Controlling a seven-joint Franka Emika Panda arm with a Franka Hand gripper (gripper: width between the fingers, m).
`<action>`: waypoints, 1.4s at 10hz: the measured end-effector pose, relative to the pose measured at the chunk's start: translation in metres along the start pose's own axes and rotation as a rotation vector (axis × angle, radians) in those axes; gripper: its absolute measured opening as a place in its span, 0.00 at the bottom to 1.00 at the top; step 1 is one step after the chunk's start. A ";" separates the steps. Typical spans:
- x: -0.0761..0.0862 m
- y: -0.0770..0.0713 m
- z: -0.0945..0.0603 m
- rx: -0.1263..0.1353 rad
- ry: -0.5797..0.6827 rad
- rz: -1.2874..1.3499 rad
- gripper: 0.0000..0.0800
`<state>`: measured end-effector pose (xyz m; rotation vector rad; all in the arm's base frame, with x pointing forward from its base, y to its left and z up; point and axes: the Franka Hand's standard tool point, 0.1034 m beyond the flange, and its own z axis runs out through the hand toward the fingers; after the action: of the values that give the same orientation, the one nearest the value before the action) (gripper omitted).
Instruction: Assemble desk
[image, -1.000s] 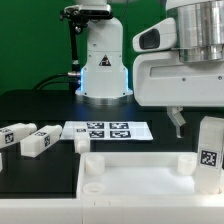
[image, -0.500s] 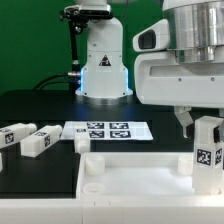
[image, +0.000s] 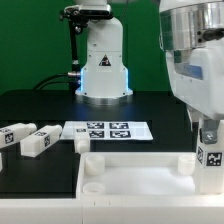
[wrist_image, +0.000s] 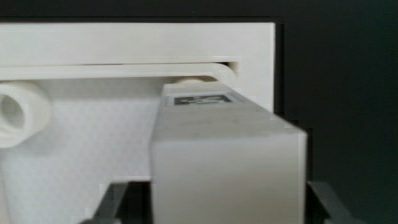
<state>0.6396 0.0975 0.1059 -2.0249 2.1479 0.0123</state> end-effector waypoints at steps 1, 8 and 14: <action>-0.001 0.000 0.000 -0.001 -0.002 0.052 0.37; -0.003 0.004 0.000 0.024 0.004 0.391 0.58; -0.008 -0.008 -0.041 0.031 -0.033 0.217 0.81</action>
Offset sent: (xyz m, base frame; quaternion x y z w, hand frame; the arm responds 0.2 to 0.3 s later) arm -0.0075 -0.0154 -0.0045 0.0684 -0.0071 0.3076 0.9490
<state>0.6430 0.0993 0.1482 -1.7532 2.3206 0.0425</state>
